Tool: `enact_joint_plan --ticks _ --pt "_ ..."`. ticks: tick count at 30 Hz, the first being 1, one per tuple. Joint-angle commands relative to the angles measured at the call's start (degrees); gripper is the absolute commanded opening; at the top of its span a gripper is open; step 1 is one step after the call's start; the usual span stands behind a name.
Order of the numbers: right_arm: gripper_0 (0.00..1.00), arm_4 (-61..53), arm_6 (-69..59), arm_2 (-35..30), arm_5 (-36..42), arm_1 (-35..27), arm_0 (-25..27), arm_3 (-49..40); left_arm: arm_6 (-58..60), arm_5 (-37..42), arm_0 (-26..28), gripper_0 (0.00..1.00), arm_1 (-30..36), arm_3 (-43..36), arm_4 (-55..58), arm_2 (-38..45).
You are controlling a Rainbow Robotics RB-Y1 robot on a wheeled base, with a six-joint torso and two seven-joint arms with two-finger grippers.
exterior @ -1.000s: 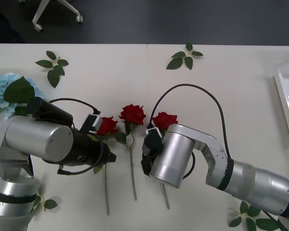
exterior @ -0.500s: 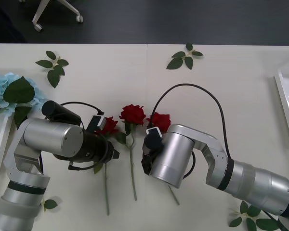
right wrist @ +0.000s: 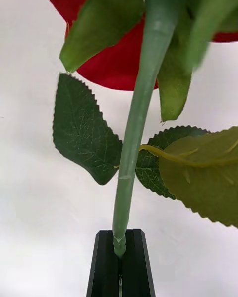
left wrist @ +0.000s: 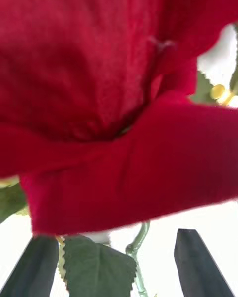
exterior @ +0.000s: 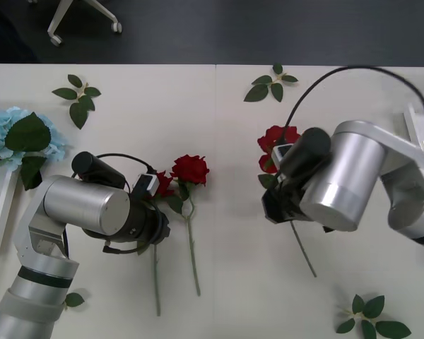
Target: Put the red flowers into the right box and the blue flowers into the left box
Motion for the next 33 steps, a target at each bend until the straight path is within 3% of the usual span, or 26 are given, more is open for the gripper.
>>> enact_joint_plan --ticks 1,3,7,10,16,20,29,31,33 --pt "0.0 -4.8 1.7 -6.1 4.4 -5.7 -0.3 -8.2 -2.6 -0.7 -0.7 0.6 0.1 -0.1 -0.8 -1.3" --pt "0.0 -8.6 1.7 -10.7 7.7 -9.3 -0.3 -11.1 -2.5 -0.8 -0.6 0.28 0.1 -0.1 -1.2 -1.5" --pt "0.0 -15.9 2.5 -19.1 10.6 -15.9 -0.3 -12.6 -2.4 -0.8 -0.6 0.08 -0.2 0.0 -1.9 -1.7" --pt "0.0 -19.4 3.0 -22.1 10.3 -21.5 -0.4 -11.1 -2.4 -0.8 -0.5 0.02 -0.2 -0.1 -2.2 -1.9" --pt "0.0 -23.2 5.0 -22.3 3.6 -32.3 0.1 -4.5 -2.4 -0.8 -0.5 0.0 -0.3 -0.1 -2.3 -2.0" --pt "0.0 -26.9 13.2 -22.3 -3.4 -38.3 1.8 5.3 -2.4 -2.0 -0.5 0.0 -0.3 -1.6 -1.0 -1.4" --pt "0.0 -27.3 31.6 -22.3 -10.2 -40.5 2.5 27.8 -2.5 -1.4 -0.5 0.01 -0.3 -5.1 4.9 3.0" --pt "0.0 -27.3 35.4 -22.3 -11.7 -40.7 2.5 32.1 -2.5 -1.1 -0.5 0.08 -0.2 -5.6 4.6 3.3" --pt "0.0 -27.3 39.1 -22.3 -13.5 -40.9 2.5 35.8 -2.5 -1.1 -0.5 0.42 -0.1 -5.8 4.7 3.5"
